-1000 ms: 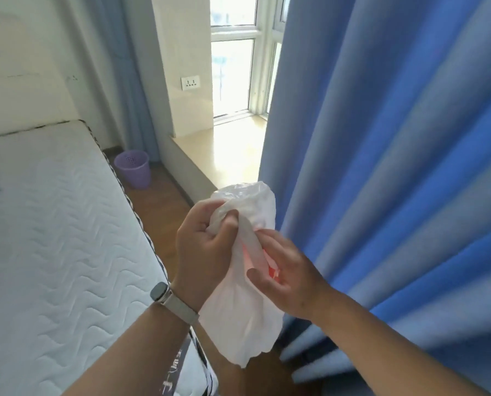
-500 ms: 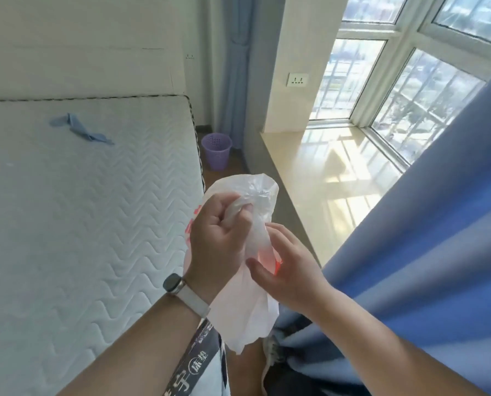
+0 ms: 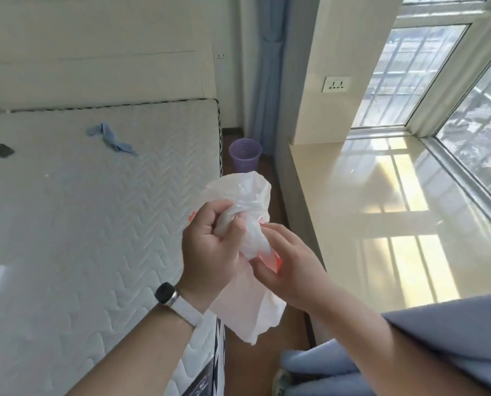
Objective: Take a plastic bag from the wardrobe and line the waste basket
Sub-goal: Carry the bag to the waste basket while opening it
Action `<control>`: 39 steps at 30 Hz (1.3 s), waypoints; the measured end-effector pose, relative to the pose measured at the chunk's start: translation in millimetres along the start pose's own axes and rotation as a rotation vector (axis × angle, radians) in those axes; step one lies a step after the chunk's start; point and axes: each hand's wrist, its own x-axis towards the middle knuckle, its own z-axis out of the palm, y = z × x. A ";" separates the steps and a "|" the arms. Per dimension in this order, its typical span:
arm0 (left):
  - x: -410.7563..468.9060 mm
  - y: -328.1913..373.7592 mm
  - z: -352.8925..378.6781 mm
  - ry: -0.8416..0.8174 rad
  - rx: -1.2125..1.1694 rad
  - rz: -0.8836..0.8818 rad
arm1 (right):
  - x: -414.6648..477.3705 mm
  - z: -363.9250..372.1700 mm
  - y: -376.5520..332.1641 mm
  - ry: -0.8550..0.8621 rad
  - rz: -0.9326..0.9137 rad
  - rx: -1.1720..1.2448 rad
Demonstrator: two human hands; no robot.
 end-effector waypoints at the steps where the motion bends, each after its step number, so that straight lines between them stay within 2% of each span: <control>1: 8.0 -0.4 9.4 0.004 0.011 0.016 | 6.9 -5.2 8.9 -0.001 -0.011 -0.004; 11: 80.2 -31.2 68.1 0.012 -0.003 0.027 | 78.3 -13.7 79.8 -0.012 0.005 0.004; 15: 124.7 -63.0 87.4 0.009 -0.010 -0.022 | 115.6 -6.2 111.0 -0.029 0.038 -0.037; 21: 218.5 -112.6 117.3 -0.102 -0.058 -0.093 | 199.4 9.3 167.5 -0.071 0.121 -0.138; 26: 308.8 -141.6 136.0 -0.130 -0.131 -0.176 | 284.4 11.5 199.1 -0.099 0.138 -0.238; 29: 351.6 -150.0 149.3 -0.160 -0.163 -0.170 | 327.8 10.0 220.7 -0.076 0.161 -0.238; 34: 398.5 -160.3 179.4 -0.232 -0.202 -0.217 | 367.4 6.5 260.5 -0.043 0.199 -0.244; 39: 441.9 -180.4 216.7 -0.230 -0.193 -0.267 | 405.3 8.5 309.1 -0.029 0.216 -0.251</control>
